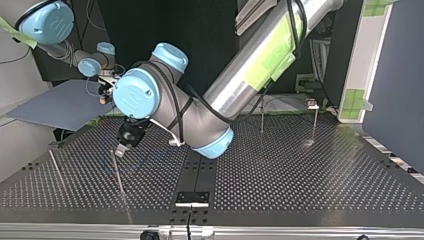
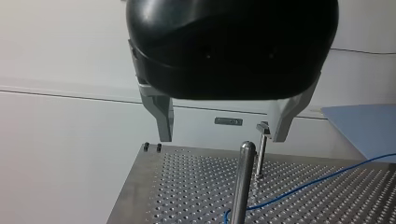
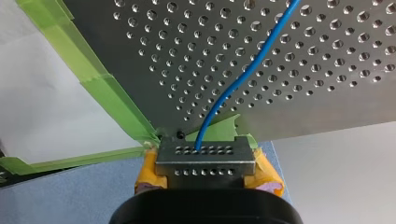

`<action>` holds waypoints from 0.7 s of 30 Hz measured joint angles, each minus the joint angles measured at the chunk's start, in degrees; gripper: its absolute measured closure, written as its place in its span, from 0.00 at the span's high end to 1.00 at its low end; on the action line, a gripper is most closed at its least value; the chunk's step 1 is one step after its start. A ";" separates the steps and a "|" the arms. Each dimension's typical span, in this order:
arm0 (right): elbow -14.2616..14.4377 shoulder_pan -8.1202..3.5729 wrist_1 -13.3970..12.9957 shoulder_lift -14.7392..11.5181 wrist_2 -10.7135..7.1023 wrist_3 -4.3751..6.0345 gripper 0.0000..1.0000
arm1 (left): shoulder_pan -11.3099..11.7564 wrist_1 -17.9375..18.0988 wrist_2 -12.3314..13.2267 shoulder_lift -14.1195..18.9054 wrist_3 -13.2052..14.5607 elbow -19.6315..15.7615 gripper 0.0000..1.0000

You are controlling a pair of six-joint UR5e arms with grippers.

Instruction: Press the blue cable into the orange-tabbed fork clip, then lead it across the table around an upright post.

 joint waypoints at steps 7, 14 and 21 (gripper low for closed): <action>-0.01 0.01 0.00 0.00 -0.37 0.10 0.00 | -0.02 0.09 -0.01 -0.01 -0.89 0.00 1.00; 0.00 0.02 0.00 0.00 -0.52 0.14 0.00 | -0.02 0.04 -0.17 -0.01 -1.37 -0.02 1.00; 0.01 0.02 0.00 0.00 -0.53 0.08 0.00 | 0.02 -0.82 -2.32 0.02 -3.74 -0.01 1.00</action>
